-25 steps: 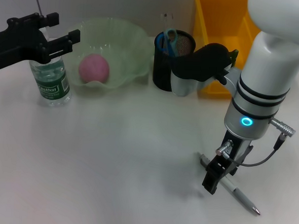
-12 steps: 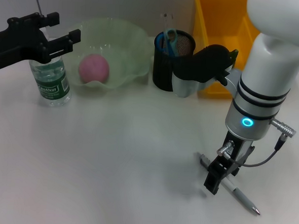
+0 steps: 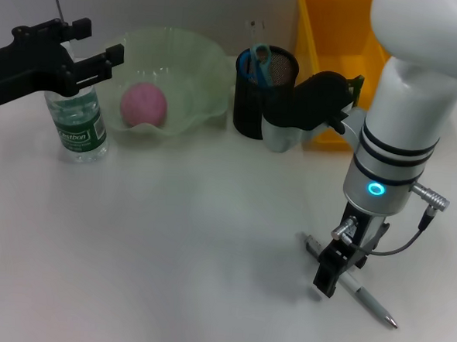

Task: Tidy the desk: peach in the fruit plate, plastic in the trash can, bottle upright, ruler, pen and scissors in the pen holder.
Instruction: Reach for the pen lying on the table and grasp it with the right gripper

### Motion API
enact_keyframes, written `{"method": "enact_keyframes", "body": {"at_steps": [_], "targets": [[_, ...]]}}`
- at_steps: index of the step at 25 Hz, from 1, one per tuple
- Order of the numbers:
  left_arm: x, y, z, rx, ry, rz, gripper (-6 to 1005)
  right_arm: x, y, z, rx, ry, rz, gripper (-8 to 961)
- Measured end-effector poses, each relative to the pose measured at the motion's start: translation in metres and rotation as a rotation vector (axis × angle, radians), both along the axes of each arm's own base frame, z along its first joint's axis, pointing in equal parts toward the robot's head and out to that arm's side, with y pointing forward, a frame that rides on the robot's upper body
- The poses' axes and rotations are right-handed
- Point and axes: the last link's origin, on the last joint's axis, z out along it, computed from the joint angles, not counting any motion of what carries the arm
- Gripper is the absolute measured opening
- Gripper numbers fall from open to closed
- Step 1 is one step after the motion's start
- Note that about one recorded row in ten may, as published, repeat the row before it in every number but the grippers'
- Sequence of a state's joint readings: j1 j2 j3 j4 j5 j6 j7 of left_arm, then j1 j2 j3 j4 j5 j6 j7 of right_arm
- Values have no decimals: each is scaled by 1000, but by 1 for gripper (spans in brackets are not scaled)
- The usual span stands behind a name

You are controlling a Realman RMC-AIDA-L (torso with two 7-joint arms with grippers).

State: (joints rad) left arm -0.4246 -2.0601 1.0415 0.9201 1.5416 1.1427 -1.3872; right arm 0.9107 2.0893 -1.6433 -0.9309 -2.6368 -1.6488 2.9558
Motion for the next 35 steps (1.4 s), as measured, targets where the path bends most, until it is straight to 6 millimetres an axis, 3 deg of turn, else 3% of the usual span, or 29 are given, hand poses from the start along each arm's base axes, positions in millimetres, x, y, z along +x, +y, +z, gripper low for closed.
{"method": "enact_keyframes", "body": {"at_steps": [10,20,35], "targets": [[-1,-1,0,1,0,3,663,-1,0,0,-1,-1,4,624],[-1,-1,0,-1,-1,0,663,1,-1,0,-9,-10,-8,443],[-1,-2,0,-5,-3,-3,663,1,0,-1,-14,-21,-12,439]]}}
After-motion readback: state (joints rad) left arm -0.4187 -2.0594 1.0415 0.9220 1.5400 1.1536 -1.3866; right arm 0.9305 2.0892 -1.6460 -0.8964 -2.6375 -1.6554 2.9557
